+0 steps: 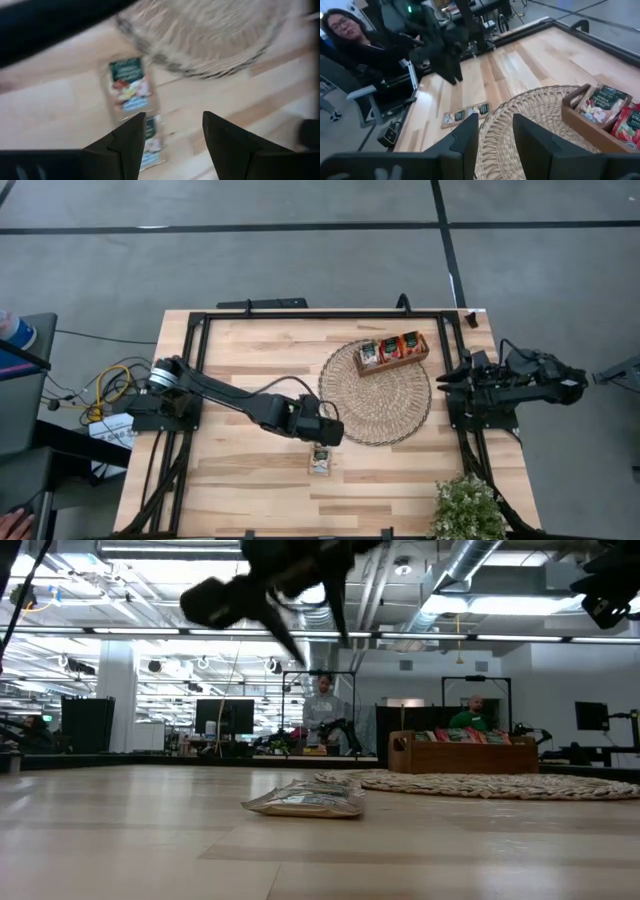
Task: Pick & Place Tea
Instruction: Put the brown tea pack into the left compartment of the brown organizer
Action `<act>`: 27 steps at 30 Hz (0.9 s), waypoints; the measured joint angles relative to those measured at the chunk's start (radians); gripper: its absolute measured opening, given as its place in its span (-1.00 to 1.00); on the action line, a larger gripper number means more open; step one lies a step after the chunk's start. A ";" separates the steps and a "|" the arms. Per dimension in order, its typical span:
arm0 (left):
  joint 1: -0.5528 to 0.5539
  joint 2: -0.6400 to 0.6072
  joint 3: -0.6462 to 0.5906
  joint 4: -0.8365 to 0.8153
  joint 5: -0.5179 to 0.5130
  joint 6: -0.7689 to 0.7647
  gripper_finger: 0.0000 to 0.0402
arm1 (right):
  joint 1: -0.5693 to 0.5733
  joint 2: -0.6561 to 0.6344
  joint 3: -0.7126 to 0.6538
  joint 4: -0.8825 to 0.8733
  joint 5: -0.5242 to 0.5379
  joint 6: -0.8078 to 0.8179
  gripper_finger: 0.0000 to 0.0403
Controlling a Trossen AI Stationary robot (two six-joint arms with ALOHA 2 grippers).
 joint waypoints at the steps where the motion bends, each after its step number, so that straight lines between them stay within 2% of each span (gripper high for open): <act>1: 0.000 0.020 0.000 -0.007 0.016 -0.013 -0.06 | 0.000 0.000 0.000 -0.001 0.000 0.000 -0.44; 5: 0.009 0.069 -0.002 -0.061 0.039 -0.039 -0.06 | 0.000 0.000 0.000 0.000 0.000 0.000 -0.44; 11: 0.034 0.072 -0.001 -0.089 0.042 0.010 -0.06 | 0.000 0.000 0.000 0.000 0.000 0.000 -0.44; 19: 0.040 0.111 -0.001 -0.022 0.090 0.077 -0.06 | 0.000 0.000 0.000 -0.001 0.000 0.000 -0.44; 27: 0.053 0.123 -0.001 -0.039 0.119 0.096 0.15 | 0.000 0.000 0.000 -0.004 0.000 -0.001 -0.44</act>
